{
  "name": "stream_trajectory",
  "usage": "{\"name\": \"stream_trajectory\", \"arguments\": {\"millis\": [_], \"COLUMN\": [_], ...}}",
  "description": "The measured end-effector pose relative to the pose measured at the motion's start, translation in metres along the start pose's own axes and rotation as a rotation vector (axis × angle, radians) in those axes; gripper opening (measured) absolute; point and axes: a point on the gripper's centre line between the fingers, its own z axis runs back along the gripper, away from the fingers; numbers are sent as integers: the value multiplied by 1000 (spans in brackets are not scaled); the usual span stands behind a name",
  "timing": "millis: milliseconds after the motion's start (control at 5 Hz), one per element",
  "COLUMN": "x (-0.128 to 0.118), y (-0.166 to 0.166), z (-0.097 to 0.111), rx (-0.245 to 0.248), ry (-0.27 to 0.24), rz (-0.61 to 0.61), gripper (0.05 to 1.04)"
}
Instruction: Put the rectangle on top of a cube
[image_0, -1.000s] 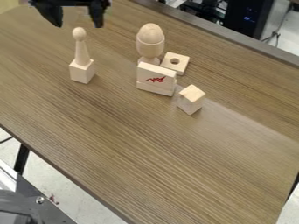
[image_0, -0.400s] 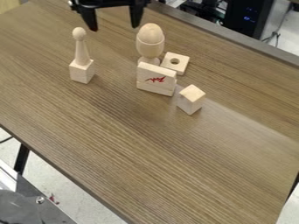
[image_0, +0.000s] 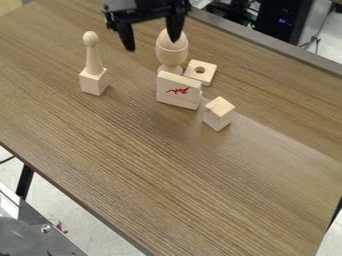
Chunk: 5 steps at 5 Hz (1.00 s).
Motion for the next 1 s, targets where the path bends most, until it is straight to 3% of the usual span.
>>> {"name": "stream_trajectory", "arguments": {"millis": [400, 600, 800, 1000], "x": [-22, -34, -35, -32], "y": [-11, -14, -22, -25], "z": [-10, -16, -25, -28], "rx": [24, 64, 124, 157], "ry": [59, 87, 87, 54], "rz": [119, 147, 137, 135], "gripper": [999, 999, 999, 999]}}
